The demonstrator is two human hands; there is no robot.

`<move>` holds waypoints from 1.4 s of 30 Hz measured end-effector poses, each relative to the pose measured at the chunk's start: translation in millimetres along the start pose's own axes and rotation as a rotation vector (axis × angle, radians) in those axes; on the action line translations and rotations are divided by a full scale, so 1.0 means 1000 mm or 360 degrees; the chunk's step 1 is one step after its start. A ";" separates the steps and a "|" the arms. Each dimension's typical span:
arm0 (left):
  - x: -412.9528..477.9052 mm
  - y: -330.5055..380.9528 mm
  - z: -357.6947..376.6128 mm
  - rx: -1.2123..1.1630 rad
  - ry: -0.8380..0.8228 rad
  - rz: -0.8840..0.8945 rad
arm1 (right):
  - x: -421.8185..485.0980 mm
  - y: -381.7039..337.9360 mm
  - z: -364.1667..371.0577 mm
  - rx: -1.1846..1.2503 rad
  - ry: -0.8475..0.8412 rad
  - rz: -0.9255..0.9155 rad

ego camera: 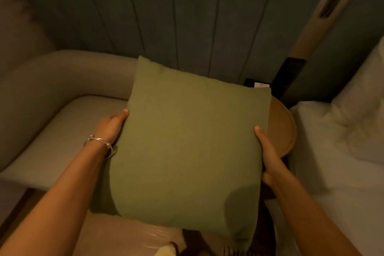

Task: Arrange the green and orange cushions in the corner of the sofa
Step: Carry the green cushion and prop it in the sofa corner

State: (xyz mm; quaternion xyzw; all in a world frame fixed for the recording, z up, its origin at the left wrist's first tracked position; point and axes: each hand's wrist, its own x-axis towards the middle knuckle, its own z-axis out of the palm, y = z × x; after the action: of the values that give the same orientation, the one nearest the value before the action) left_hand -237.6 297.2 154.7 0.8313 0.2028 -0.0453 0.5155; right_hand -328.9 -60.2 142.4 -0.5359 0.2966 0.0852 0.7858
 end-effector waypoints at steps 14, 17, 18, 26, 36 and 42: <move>-0.012 -0.140 -0.289 0.0007 0.0345 -0.0093 | -0.075 0.108 0.258 -0.0266 -0.0305 0.0003; -0.003 -0.163 -0.339 -0.0061 0.0375 -0.0144 | -0.080 0.129 0.312 -0.0304 -0.0350 -0.0025; 0.002 -0.170 -0.351 -0.0064 0.0379 -0.0160 | -0.079 0.134 0.328 -0.0314 -0.0346 -0.0029; 0.070 -0.194 -0.412 -0.0056 0.0543 -0.0197 | -0.018 0.150 0.440 -0.0434 -0.0364 -0.0050; 0.198 -0.181 -0.475 0.0048 0.0559 -0.0139 | 0.057 0.133 0.557 -0.0464 -0.0333 -0.0048; 0.287 -0.177 -0.496 0.0050 0.0439 -0.0044 | 0.101 0.140 0.610 -0.0443 -0.0207 -0.0085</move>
State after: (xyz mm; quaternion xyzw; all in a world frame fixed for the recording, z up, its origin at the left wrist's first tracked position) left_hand -109.9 883.5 155.4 0.8347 0.2826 0.0592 0.4690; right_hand -81.7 523.6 127.8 -0.6407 0.2160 0.1392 0.7235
